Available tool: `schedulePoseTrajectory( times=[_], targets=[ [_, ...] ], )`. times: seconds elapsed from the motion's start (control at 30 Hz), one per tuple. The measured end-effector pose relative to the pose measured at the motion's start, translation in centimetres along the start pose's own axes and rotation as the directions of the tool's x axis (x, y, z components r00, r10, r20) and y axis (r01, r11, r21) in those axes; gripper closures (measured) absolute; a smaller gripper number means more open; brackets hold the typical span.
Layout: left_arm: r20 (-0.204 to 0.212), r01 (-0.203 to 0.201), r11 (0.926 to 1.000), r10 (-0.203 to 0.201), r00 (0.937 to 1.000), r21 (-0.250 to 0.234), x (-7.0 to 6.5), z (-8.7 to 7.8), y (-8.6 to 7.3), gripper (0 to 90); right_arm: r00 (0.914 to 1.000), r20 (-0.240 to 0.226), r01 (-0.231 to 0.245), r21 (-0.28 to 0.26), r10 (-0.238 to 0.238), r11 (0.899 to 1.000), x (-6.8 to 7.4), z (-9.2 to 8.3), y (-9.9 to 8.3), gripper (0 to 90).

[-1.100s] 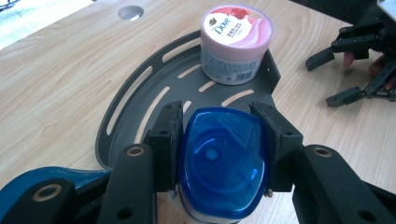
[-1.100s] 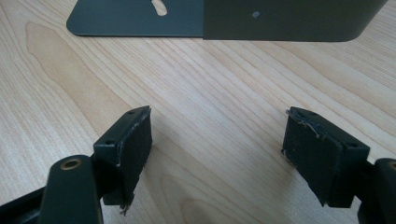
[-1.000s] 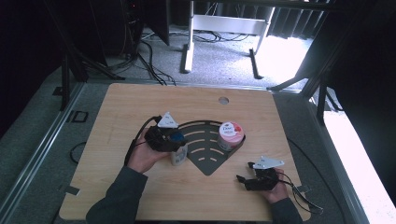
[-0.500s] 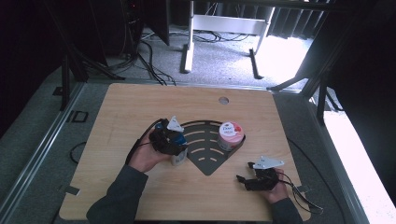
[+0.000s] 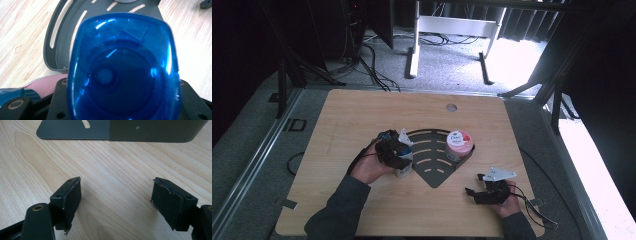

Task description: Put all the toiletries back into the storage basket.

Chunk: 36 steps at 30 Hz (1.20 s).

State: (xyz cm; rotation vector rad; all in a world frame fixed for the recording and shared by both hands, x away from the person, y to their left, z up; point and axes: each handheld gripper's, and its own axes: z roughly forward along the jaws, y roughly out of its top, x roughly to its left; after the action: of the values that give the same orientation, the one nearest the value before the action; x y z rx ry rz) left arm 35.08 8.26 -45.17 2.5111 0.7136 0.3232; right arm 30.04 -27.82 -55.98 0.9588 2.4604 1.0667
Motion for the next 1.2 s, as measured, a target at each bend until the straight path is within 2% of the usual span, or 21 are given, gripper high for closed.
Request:
schedulePoseTrajectory(
  times=[0.4, 0.6, 0.77, 0.93, 1.2],
  targets=[
    [0.002, -0.033, 0.9981, 0.032, 0.9995, 0.051, -0.11, 0.36, 0.24, 49.4, 1.0, 0.0, 0.0, 0.0, 0.0, 1.0, 0.0, 0.0, 0.0, 23.5],
    [0.031, -0.009, 0.9992, 0.008, 0.9995, 0.038, -0.06, 0.31, 0.13, 52.7, 1.0, 0.0, -0.001, 0.0, 0.001, 1.0, 0.01, 0.0, 0.0, 23.5],
    [0.073, 0.004, 0.9993, -0.007, 0.9973, 0.037, -0.04, 0.33, 0.14, 53.4, 1.0, 0.0, -0.001, 0.0, 0.001, 1.0, 0.01, 0.0, 0.0, 23.5],
    [0.059, -0.029, 0.9984, 0.026, 0.9979, 0.047, -0.35, 0.39, 0.22, 52.3, 1.0, 0.0, -0.001, 0.001, 0.001, 1.0, 0.01, 0.0, 0.0, 23.5],
    [0.048, -0.047, 0.9963, 0.044, 0.9979, 0.072, -0.6, 0.94, 0.21, 49.6, 1.0, 0.0, 0.001, 0.0, -0.001, 1.0, 0.0, 0.0, 0.0, 23.4]
  ],
)
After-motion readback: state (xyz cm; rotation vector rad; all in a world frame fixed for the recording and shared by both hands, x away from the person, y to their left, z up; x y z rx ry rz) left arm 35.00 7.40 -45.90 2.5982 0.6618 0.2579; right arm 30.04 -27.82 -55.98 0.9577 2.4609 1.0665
